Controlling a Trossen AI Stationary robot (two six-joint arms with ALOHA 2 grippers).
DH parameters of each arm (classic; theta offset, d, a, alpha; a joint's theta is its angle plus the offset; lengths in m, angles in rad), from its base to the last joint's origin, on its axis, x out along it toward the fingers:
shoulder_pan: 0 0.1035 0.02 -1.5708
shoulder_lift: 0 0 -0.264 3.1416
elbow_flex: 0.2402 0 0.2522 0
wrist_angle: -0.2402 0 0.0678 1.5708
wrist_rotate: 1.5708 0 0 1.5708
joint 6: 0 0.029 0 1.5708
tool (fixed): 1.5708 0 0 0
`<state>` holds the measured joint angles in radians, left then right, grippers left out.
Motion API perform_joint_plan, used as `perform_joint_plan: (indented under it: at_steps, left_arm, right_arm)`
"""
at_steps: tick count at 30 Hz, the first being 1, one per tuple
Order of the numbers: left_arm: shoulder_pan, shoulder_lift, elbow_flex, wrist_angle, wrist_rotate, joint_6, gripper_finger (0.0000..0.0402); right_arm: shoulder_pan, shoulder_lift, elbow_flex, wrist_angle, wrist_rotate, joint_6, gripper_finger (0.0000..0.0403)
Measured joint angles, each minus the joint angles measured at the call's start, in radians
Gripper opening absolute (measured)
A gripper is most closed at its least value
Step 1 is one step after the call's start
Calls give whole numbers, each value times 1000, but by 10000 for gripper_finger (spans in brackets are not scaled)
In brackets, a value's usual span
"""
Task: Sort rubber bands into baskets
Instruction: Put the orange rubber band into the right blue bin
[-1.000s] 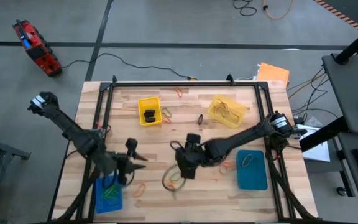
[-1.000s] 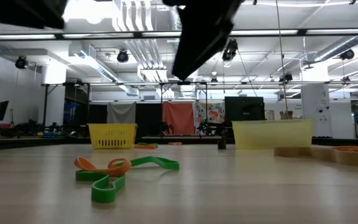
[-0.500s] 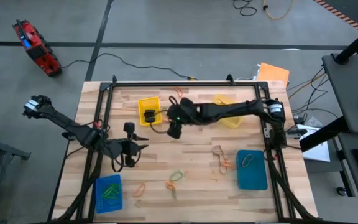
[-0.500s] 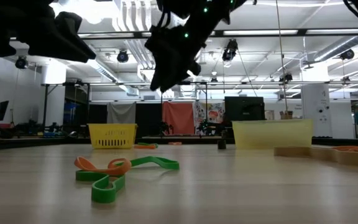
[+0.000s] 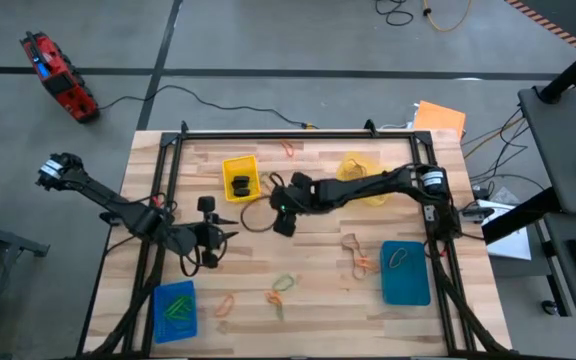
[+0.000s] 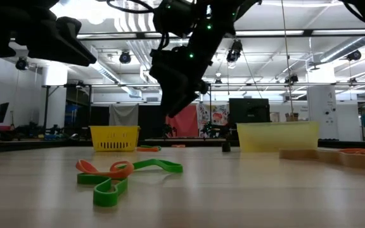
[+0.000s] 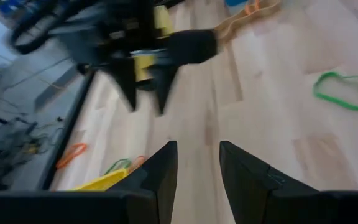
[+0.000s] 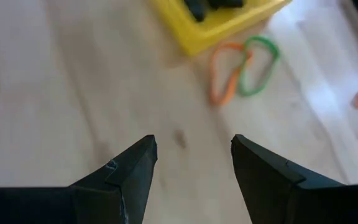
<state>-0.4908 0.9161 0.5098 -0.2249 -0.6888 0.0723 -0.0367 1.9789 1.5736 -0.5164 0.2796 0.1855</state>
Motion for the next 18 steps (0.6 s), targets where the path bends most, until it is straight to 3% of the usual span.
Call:
perform_joint_plan:
  at_steps: [4,8,18]
  left_arm:
    - [0,0,-5,-2,-44,12,104]
    - [0,0,-17,3,-46,13,104]
    - [0,1,-17,46,-62,-27,104]
  right_arm:
    - [41,-2,-66,39,0,-43,203]
    - [49,-2,-137,183,-2,-39,203]
    - [-31,-1,-181,451,31,-15,203]
